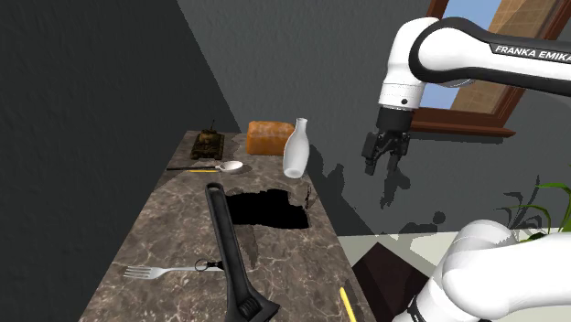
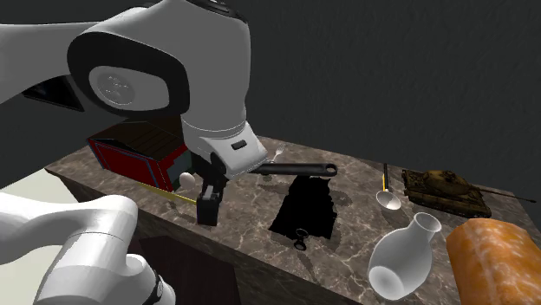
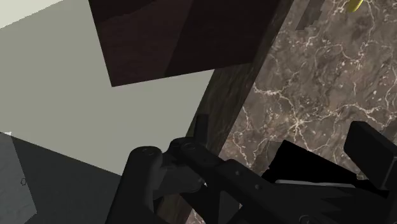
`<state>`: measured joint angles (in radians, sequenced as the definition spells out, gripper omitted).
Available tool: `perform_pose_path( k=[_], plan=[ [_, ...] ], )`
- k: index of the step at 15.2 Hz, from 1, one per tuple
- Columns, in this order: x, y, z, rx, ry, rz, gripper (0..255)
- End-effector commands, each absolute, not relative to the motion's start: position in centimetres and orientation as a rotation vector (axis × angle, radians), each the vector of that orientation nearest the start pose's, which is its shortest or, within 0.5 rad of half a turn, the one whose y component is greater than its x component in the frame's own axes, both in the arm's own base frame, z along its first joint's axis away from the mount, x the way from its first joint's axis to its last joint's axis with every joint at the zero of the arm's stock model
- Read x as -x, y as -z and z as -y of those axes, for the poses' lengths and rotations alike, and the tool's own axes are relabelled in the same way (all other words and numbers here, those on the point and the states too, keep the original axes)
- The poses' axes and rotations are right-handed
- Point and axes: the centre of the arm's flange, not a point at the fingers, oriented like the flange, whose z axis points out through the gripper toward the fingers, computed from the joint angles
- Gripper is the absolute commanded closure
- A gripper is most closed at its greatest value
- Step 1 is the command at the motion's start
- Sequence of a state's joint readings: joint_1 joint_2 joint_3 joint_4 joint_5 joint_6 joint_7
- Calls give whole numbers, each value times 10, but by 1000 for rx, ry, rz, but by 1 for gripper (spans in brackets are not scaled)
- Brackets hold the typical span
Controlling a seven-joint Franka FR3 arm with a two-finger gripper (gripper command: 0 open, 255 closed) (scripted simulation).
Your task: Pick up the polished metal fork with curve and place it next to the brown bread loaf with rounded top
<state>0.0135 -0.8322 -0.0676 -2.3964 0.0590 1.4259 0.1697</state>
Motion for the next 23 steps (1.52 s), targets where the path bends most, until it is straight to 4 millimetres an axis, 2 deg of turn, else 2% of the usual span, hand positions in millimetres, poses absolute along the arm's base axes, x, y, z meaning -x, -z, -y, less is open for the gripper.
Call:
perform_pose_path(
  k=[1,12,23],
  plan=[
    [-278,-574,14,3020,-223,-294,0],
    [-368,-519,-85,3052,-160,66,0],
    [-436,-469,-203,3041,-94,429,0]
  ],
)
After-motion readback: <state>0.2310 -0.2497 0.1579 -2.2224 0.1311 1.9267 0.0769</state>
